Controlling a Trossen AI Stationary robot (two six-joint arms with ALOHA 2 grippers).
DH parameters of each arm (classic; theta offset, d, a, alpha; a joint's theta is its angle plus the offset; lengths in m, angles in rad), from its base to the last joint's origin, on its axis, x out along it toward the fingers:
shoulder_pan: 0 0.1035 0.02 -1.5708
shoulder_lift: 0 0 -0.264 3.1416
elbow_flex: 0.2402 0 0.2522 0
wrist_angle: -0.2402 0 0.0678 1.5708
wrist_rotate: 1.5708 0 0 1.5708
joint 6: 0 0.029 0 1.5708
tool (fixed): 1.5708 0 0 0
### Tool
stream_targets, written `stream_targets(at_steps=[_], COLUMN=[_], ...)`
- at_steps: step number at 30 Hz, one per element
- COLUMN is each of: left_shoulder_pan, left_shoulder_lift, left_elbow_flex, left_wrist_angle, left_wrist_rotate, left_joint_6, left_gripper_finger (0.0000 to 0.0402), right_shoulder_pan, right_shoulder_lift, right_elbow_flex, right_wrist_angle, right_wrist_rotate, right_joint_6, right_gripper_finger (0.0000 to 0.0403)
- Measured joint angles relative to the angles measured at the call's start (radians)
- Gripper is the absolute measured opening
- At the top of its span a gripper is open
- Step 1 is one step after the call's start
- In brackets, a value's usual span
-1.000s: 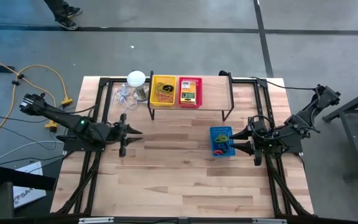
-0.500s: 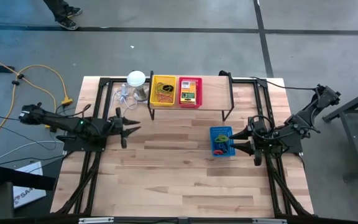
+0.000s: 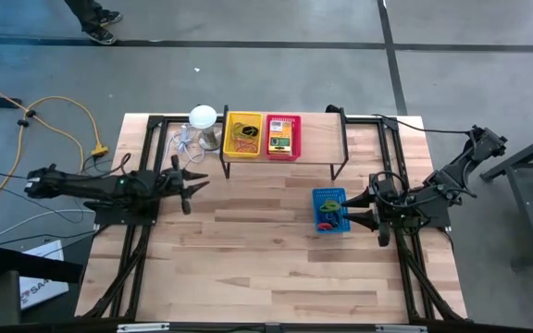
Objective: Pick & Place Office Desk Supplies
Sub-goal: Put the blue bin with the spiral keychains on the shelf
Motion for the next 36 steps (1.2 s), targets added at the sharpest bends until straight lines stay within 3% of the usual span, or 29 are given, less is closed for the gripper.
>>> stream_targets(at_steps=[6,25,36], left_shoulder_pan=[0.060,0.082,0.082], left_shoulder_lift=[-0.032,-0.147,-0.248], left_elbow_flex=[-0.073,-0.102,-0.104], left_wrist_angle=[0.082,0.024,0.005], left_wrist_rotate=[0.085,0.088,0.097], left_joint_6=[-0.018,0.016,0.109], left_gripper_finger=[0.0093,0.0093,0.0093], right_shoulder_pan=[0.000,0.000,0.000], right_shoulder_lift=[0.000,0.000,0.000], right_elbow_flex=[0.000,0.000,0.000], right_wrist_angle=[0.000,0.000,0.000], right_wrist_rotate=[0.000,0.000,0.000], right_joint_6=[0.000,0.000,0.000], right_gripper_finger=[0.0146,0.0146,0.0146])
